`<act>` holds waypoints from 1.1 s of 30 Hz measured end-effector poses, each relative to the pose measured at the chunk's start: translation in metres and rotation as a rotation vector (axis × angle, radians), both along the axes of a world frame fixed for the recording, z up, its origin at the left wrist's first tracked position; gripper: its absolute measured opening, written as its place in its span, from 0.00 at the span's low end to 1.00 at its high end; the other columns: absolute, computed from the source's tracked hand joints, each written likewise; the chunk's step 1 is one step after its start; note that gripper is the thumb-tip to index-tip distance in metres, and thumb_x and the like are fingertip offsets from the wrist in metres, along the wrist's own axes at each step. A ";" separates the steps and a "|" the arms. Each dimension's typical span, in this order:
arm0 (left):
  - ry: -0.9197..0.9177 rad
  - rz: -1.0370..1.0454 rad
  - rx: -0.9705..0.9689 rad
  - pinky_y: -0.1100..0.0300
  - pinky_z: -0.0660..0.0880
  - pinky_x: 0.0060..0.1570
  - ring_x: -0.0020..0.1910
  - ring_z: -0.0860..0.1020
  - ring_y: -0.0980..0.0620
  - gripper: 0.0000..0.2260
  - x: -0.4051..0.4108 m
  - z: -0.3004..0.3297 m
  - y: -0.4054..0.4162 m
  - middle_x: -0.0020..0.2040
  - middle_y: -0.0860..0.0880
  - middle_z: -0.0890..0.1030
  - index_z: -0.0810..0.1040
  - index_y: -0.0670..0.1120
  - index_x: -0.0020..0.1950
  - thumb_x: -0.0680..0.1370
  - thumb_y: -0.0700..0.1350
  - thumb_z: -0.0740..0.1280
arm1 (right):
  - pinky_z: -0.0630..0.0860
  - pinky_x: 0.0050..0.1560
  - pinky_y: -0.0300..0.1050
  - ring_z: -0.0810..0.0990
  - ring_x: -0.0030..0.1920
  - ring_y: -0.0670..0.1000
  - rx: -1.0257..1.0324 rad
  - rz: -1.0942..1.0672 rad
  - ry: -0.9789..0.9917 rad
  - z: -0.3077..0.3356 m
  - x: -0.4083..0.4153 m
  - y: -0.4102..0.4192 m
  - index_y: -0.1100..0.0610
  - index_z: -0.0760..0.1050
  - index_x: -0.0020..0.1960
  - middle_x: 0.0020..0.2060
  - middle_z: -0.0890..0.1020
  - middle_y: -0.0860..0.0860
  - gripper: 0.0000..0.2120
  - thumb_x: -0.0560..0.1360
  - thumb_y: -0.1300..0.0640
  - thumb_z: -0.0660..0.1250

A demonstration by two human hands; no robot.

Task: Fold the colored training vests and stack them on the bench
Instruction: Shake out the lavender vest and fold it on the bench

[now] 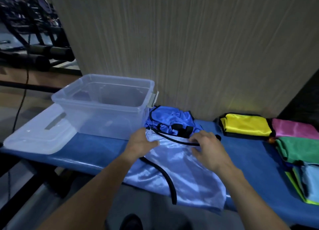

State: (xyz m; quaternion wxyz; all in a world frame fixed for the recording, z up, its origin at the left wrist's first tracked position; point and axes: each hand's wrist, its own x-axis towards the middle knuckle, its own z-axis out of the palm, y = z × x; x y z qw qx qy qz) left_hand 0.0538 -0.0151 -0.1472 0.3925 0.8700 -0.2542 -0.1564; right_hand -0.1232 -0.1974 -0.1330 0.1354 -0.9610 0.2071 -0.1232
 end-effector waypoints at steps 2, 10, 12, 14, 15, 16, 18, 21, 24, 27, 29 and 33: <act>-0.049 0.017 0.008 0.55 0.72 0.47 0.55 0.79 0.41 0.14 -0.003 -0.001 -0.004 0.49 0.42 0.78 0.75 0.41 0.53 0.78 0.49 0.73 | 0.71 0.58 0.49 0.72 0.58 0.52 -0.061 -0.042 0.032 -0.002 -0.006 -0.009 0.47 0.78 0.58 0.56 0.77 0.46 0.10 0.77 0.53 0.70; -0.230 0.061 0.041 0.53 0.66 0.41 0.38 0.72 0.46 0.19 -0.001 -0.003 -0.011 0.37 0.46 0.74 0.65 0.46 0.38 0.86 0.53 0.56 | 0.67 0.53 0.50 0.71 0.57 0.54 -0.068 -0.201 0.052 -0.015 -0.008 -0.028 0.50 0.78 0.51 0.50 0.76 0.47 0.05 0.81 0.55 0.63; -0.257 0.073 0.045 0.52 0.65 0.40 0.37 0.72 0.45 0.20 -0.002 0.001 -0.010 0.34 0.48 0.71 0.63 0.47 0.36 0.86 0.55 0.53 | 0.64 0.51 0.50 0.69 0.55 0.53 0.071 -0.225 0.017 -0.016 -0.001 -0.029 0.51 0.75 0.47 0.49 0.75 0.47 0.06 0.81 0.56 0.62; -0.298 0.087 0.033 0.52 0.63 0.38 0.34 0.71 0.46 0.22 -0.001 0.005 -0.007 0.32 0.48 0.70 0.63 0.47 0.35 0.86 0.55 0.52 | 0.62 0.52 0.50 0.69 0.54 0.53 0.198 -0.235 0.009 -0.014 0.008 -0.030 0.51 0.73 0.47 0.49 0.76 0.49 0.06 0.82 0.56 0.59; -0.330 0.094 0.041 0.52 0.63 0.37 0.33 0.71 0.46 0.22 0.001 0.008 -0.006 0.32 0.48 0.70 0.63 0.46 0.35 0.86 0.56 0.51 | 0.61 0.52 0.50 0.70 0.55 0.54 0.229 -0.239 0.017 -0.014 0.012 -0.030 0.51 0.73 0.48 0.49 0.77 0.49 0.06 0.82 0.55 0.58; -0.373 0.100 0.069 0.52 0.63 0.37 0.33 0.71 0.46 0.23 0.003 0.011 -0.004 0.32 0.47 0.71 0.63 0.46 0.35 0.86 0.57 0.50 | 0.61 0.52 0.50 0.72 0.55 0.55 0.239 -0.243 0.025 -0.014 0.015 -0.029 0.51 0.73 0.48 0.48 0.78 0.50 0.06 0.82 0.55 0.58; -0.502 0.115 0.184 0.52 0.66 0.40 0.38 0.75 0.42 0.24 0.005 0.019 -0.004 0.35 0.45 0.76 0.67 0.44 0.38 0.86 0.58 0.49 | 0.62 0.52 0.50 0.74 0.56 0.56 0.183 -0.238 0.028 -0.018 0.019 -0.025 0.50 0.74 0.47 0.48 0.79 0.50 0.05 0.81 0.54 0.61; -0.692 0.109 0.381 0.50 0.73 0.43 0.49 0.81 0.37 0.23 0.003 0.027 -0.010 0.47 0.41 0.82 0.78 0.44 0.51 0.86 0.58 0.50 | 0.67 0.54 0.52 0.72 0.56 0.55 0.073 -0.233 -0.050 -0.025 0.014 -0.020 0.49 0.76 0.47 0.50 0.75 0.48 0.03 0.78 0.50 0.69; -0.723 0.042 0.518 0.51 0.73 0.44 0.52 0.82 0.38 0.22 0.003 0.023 -0.016 0.52 0.41 0.82 0.78 0.43 0.59 0.87 0.56 0.50 | 0.74 0.54 0.53 0.72 0.54 0.55 0.145 -0.285 -0.145 -0.025 0.001 -0.020 0.52 0.75 0.51 0.51 0.72 0.49 0.15 0.72 0.46 0.76; -0.722 -0.022 0.555 0.52 0.69 0.41 0.52 0.81 0.38 0.19 0.006 0.011 -0.016 0.52 0.41 0.82 0.73 0.42 0.64 0.87 0.54 0.51 | 0.74 0.53 0.51 0.72 0.52 0.55 0.253 -0.365 -0.223 -0.024 -0.018 -0.024 0.54 0.70 0.52 0.53 0.68 0.50 0.21 0.71 0.46 0.77; -0.725 -0.048 0.559 0.50 0.70 0.40 0.52 0.81 0.38 0.18 0.006 0.002 -0.015 0.52 0.41 0.82 0.68 0.42 0.68 0.87 0.53 0.51 | 0.73 0.50 0.51 0.70 0.51 0.53 0.247 -0.405 -0.200 -0.026 -0.030 -0.023 0.54 0.67 0.51 0.53 0.68 0.49 0.21 0.73 0.44 0.76; -0.760 -0.079 0.572 0.51 0.70 0.38 0.49 0.82 0.39 0.17 0.004 -0.004 -0.010 0.50 0.43 0.82 0.63 0.43 0.70 0.87 0.52 0.52 | 0.65 0.33 0.46 0.73 0.38 0.52 0.314 -0.470 -0.081 -0.028 -0.045 -0.026 0.57 0.67 0.41 0.38 0.75 0.51 0.22 0.75 0.41 0.72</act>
